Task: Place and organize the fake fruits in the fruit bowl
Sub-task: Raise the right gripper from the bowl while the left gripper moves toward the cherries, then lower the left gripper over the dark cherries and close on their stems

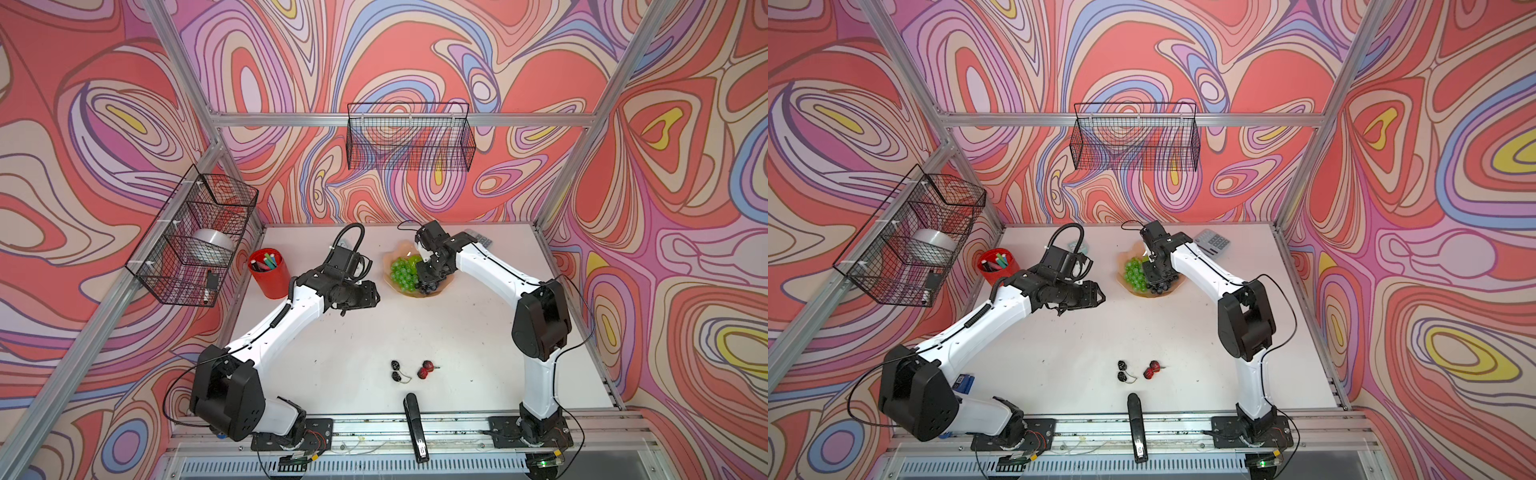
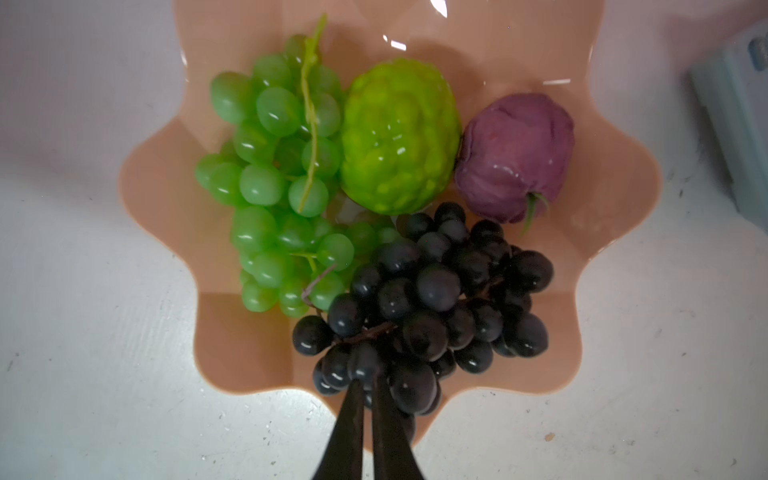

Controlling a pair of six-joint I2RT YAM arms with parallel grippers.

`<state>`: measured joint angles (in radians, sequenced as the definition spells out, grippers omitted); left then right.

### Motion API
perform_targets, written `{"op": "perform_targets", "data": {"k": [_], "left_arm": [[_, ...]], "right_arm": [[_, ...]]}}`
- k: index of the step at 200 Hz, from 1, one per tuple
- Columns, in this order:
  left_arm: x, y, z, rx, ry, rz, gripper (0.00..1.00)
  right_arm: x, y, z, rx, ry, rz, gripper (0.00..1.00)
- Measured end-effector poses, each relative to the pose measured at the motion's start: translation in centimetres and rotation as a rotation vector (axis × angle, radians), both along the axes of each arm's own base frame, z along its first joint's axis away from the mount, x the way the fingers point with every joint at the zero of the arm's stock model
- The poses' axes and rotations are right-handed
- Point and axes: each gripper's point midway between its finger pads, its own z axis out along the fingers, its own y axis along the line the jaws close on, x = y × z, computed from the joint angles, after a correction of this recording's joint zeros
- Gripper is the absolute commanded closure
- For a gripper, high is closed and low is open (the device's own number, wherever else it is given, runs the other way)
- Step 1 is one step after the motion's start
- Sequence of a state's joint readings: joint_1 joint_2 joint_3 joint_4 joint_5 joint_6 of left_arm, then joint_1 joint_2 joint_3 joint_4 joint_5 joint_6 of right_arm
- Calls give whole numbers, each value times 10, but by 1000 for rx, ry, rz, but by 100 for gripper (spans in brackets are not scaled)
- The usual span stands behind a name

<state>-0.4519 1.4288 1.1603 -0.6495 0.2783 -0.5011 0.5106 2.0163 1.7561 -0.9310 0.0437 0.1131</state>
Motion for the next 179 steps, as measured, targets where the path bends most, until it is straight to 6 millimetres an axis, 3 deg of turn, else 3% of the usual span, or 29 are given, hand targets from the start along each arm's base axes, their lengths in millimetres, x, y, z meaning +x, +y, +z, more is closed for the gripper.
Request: {"op": "perform_targets", "data": {"k": [39,90,141,179], "left_arm": [[-2,1,-1,5,11,0,46],[-9,4,-5,17,39,0,44],[-32,-2,1,-6,75,-45,39],[-77,-23,-14,0,156,-136,34]], "right_arm": [[0,-4,-17,17,19,-11,92],[7,3,-9,54,-4,-5,90],[16,10,46,123,-114,8,87],[-9,3,91,218,-199,-6,80]]}}
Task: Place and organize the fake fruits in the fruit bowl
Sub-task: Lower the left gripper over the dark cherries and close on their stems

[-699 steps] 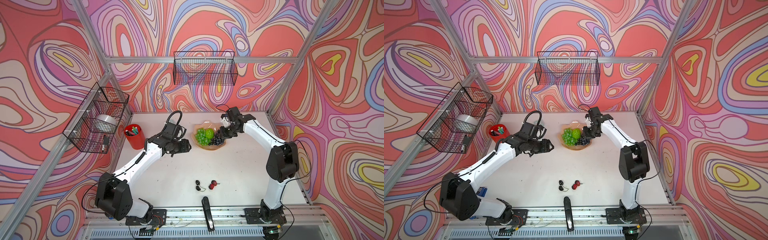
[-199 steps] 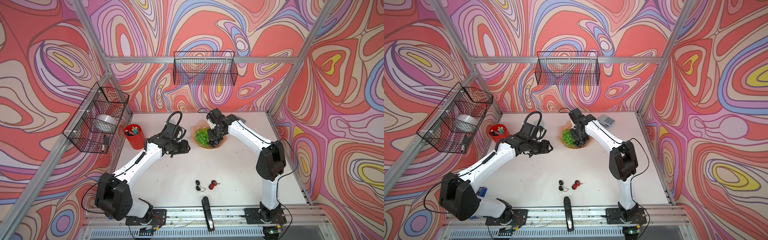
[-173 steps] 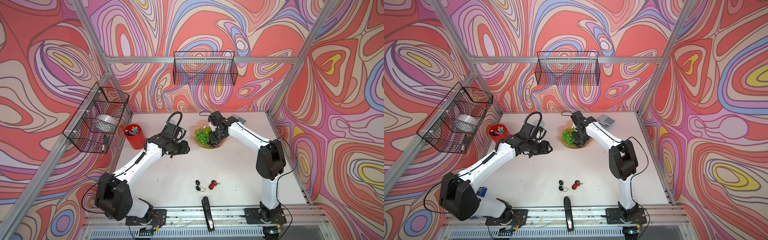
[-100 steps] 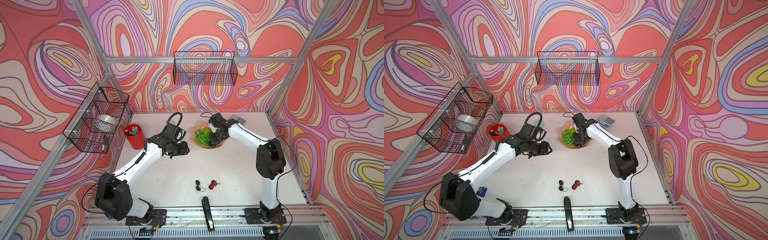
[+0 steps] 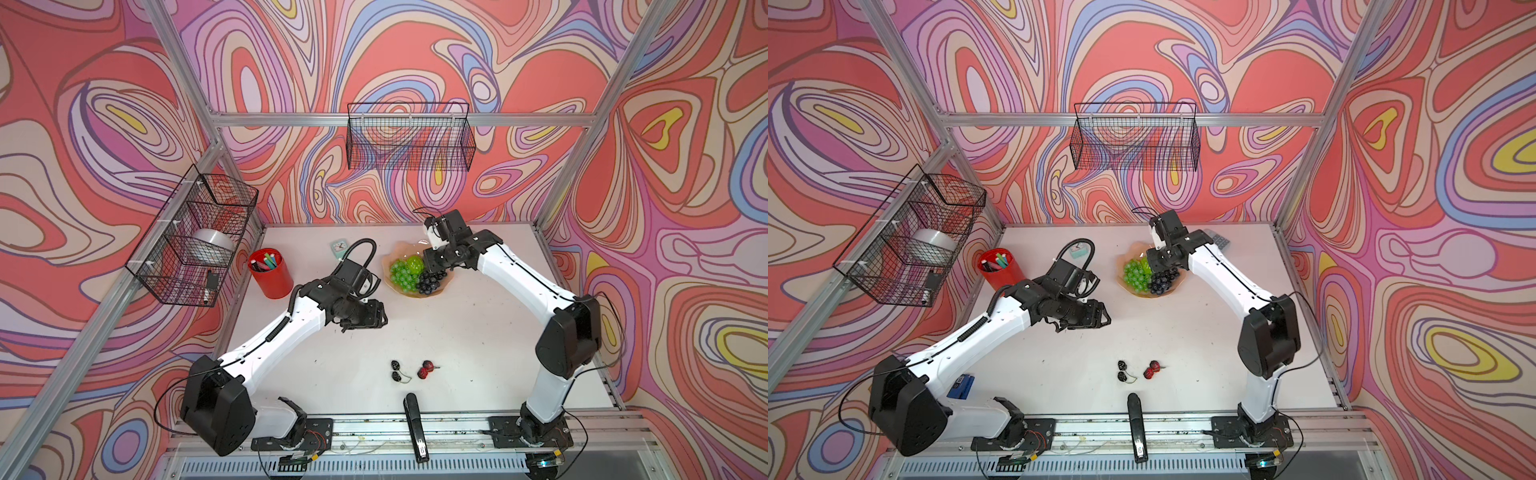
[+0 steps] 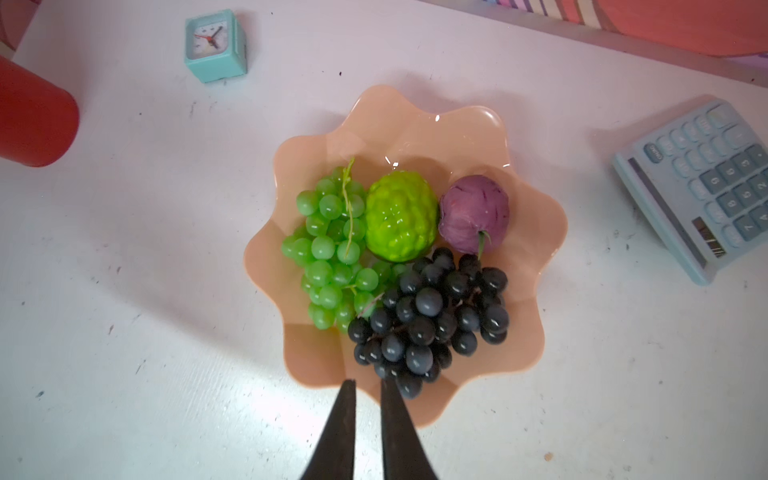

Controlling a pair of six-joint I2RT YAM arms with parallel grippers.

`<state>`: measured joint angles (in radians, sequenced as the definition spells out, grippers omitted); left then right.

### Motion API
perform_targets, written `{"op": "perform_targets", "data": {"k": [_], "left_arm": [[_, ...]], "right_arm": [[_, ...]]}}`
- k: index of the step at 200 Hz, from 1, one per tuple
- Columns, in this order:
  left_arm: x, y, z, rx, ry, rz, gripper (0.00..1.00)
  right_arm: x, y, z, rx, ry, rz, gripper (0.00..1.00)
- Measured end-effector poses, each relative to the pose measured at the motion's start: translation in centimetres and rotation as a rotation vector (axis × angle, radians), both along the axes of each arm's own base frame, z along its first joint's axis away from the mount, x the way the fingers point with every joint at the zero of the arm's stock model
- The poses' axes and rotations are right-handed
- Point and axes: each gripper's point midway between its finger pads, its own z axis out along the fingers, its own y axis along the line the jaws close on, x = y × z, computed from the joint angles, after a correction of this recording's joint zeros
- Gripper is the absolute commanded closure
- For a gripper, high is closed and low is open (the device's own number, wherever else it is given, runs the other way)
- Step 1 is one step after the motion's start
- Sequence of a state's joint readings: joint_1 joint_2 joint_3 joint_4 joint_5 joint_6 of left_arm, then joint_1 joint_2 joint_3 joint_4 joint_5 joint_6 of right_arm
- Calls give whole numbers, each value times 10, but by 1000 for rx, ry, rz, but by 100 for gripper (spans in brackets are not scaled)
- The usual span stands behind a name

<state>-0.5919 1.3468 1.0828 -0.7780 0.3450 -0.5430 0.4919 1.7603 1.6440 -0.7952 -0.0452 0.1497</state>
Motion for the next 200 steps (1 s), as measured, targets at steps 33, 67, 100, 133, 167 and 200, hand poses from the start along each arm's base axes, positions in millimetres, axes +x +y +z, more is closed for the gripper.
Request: {"op": "perform_targets", "data": {"k": [33,67,100,133,167,200], "left_arm": [[-42,-11,-26,41,99,-52,34],[-74,-22,-47,101,163,-93,33],[-88,-34,-60,136,198,-124,37],[-96,-60,-64,138,238,-193,37],[-87,-87,-57,115,229,-242,37],[-82,-97,-68,182,236,-314,39]], "right_arm": [[-41,-14,1,86,7,-36,69],[-70,-28,-31,98,71,-78,68],[-76,-30,-50,102,99,-97,69],[-77,-31,-60,106,103,-104,68],[-78,-43,-71,119,127,-128,69],[-64,-73,-72,165,135,-210,69]]}}
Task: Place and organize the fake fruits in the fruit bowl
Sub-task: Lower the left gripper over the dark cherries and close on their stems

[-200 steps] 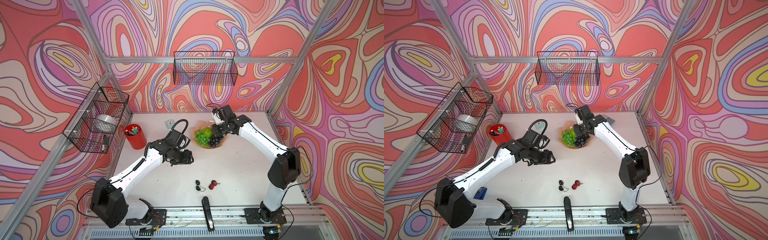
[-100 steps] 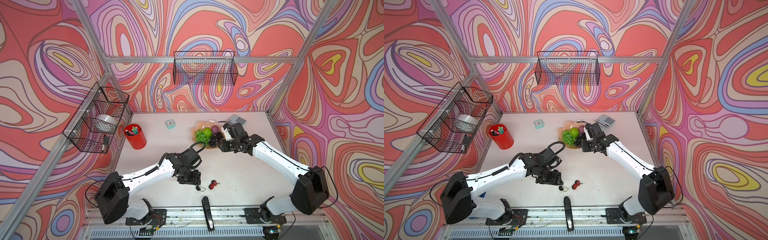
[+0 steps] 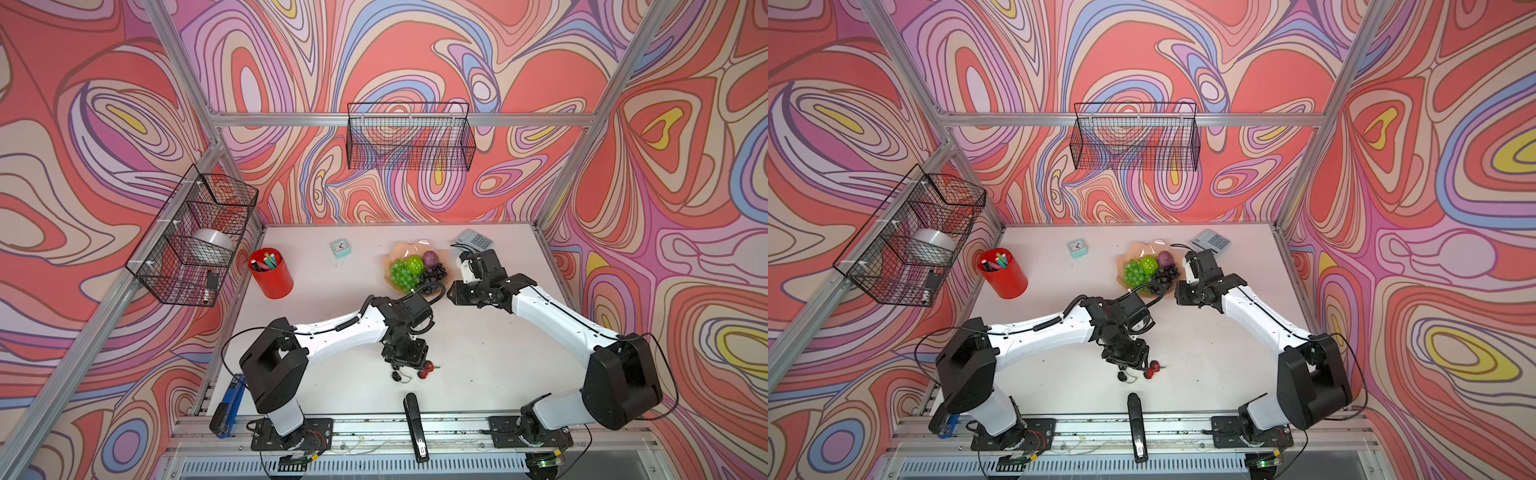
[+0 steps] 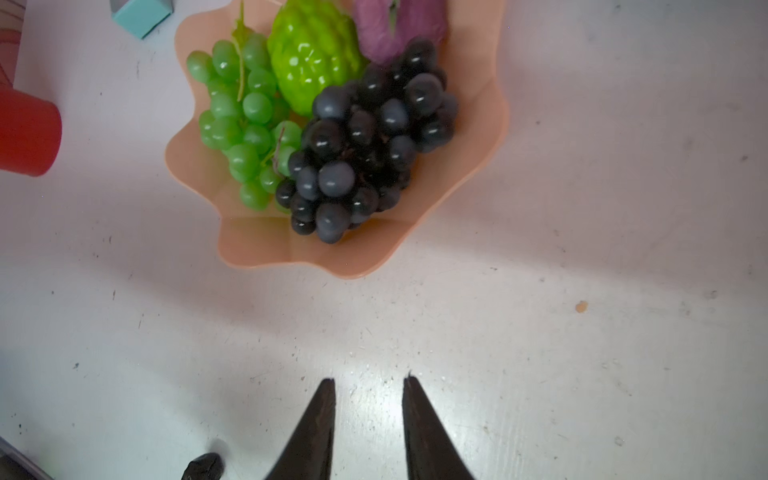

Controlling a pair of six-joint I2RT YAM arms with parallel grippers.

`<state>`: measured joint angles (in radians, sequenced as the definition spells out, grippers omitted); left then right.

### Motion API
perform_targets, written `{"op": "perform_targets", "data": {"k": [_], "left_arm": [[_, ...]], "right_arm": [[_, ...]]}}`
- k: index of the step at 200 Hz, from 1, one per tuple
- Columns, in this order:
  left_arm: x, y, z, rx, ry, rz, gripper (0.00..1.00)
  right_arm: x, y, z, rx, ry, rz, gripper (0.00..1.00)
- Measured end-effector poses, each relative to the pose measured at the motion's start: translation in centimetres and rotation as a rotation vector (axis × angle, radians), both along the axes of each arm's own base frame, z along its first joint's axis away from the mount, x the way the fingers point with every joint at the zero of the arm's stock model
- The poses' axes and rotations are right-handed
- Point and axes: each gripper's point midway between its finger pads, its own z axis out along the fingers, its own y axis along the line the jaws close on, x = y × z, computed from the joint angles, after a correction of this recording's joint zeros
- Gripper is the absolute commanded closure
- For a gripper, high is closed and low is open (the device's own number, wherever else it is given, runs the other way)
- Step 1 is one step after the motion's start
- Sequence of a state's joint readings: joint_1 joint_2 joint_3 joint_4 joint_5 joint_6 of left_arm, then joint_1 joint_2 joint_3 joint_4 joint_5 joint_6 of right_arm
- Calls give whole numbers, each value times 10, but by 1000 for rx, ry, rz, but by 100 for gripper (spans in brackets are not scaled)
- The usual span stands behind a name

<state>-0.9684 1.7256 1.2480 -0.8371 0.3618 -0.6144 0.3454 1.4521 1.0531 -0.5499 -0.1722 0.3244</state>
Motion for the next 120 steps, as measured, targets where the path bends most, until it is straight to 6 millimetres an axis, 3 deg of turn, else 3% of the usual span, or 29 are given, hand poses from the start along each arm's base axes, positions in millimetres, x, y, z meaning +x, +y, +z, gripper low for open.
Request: {"op": "perform_targets", "data": {"k": [36,120], "left_arm": [[0,3,-20,94,31,-85,43],[-19,1,-33,168,66,-150,45]], "right_arm": [[6,-7,5,36,-17,-16,69],[2,-9,-7,57,-1,-20,69]]}}
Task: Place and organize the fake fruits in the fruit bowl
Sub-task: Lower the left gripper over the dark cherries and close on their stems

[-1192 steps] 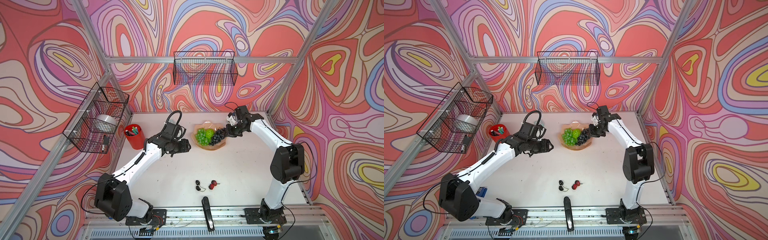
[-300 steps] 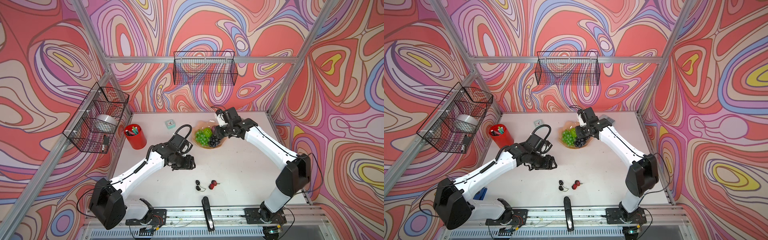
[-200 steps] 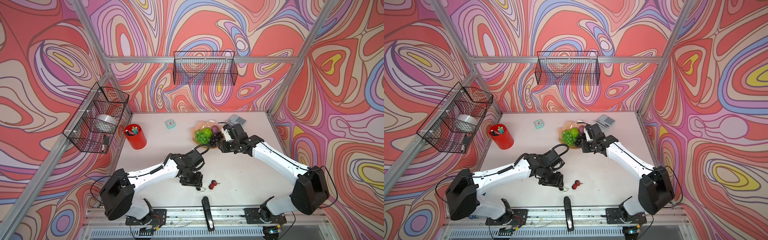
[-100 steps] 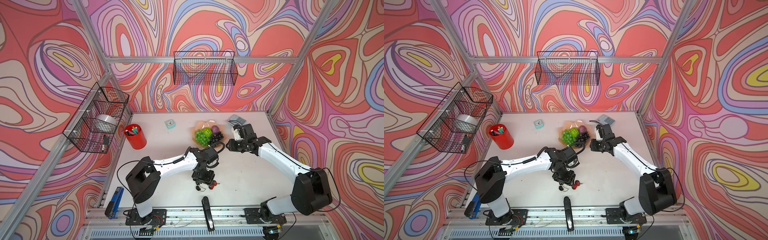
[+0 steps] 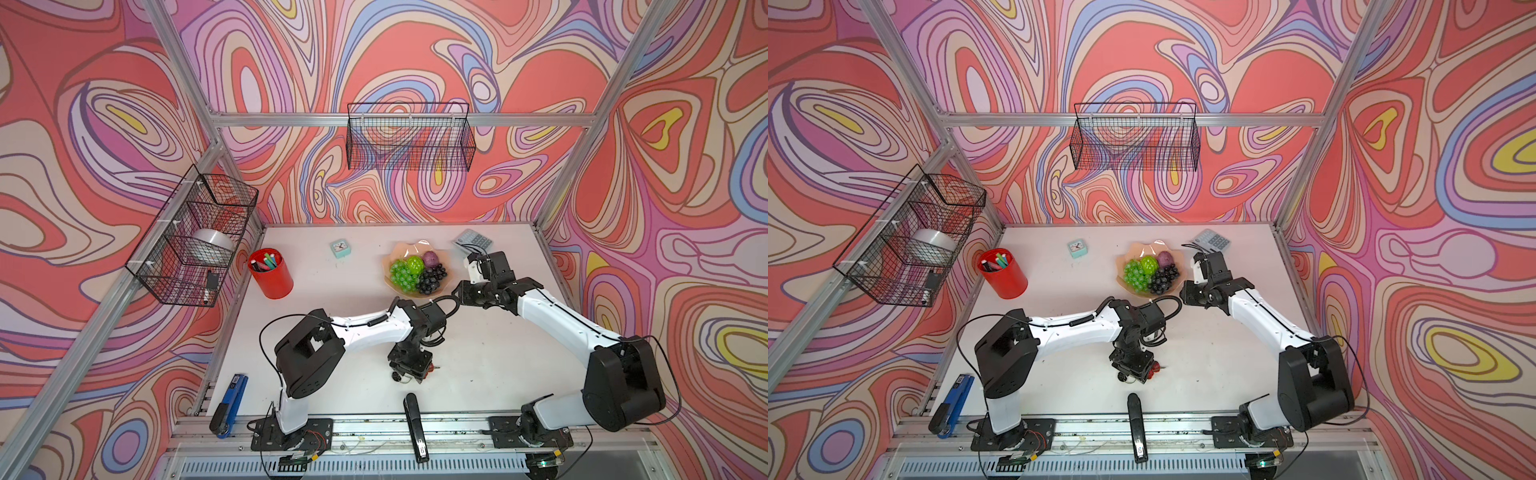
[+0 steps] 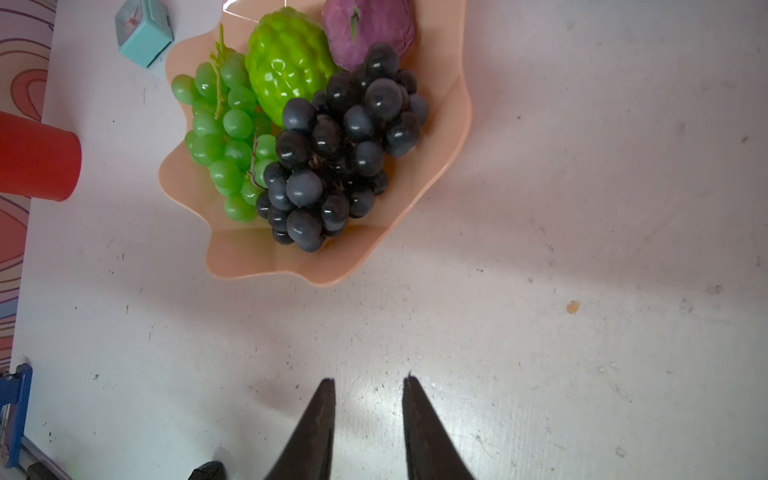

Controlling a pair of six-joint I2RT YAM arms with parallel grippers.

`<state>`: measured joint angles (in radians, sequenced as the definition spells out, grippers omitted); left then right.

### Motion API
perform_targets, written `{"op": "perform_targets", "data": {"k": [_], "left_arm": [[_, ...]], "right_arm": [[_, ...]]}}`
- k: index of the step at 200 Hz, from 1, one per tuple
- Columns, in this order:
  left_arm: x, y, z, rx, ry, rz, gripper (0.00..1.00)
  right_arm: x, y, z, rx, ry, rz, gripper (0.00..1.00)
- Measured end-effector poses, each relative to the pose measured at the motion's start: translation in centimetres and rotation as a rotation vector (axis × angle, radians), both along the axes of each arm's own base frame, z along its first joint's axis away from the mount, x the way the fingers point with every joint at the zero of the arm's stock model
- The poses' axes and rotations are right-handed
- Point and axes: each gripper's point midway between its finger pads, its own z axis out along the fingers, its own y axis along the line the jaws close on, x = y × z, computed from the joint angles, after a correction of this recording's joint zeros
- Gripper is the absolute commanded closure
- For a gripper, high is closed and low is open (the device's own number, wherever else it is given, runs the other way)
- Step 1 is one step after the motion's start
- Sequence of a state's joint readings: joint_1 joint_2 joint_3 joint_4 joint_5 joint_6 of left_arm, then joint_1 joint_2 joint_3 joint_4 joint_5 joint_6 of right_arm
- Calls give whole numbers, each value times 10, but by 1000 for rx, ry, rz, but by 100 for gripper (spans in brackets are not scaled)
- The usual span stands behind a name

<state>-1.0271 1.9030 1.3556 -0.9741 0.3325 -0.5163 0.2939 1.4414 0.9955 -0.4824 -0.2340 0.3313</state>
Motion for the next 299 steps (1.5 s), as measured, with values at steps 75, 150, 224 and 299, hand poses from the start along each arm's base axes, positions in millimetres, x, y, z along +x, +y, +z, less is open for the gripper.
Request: {"op": "perform_targets", "data": {"k": [75,150,224,299], "left_arm": [[4,4,-23,76,1,-1,48],[10,7,-26,94,-32,-4,42],[11,31,24,63,-146,33,34],[-27,83,14,173,-56,201,27]], "right_arm": [[-1,-4,-4,-3,0,-7,68],[-3,-8,-5,-9,-2,-6,68],[-1,-4,-6,5,6,6,70],[11,3,-4,24,1,26,71]]}}
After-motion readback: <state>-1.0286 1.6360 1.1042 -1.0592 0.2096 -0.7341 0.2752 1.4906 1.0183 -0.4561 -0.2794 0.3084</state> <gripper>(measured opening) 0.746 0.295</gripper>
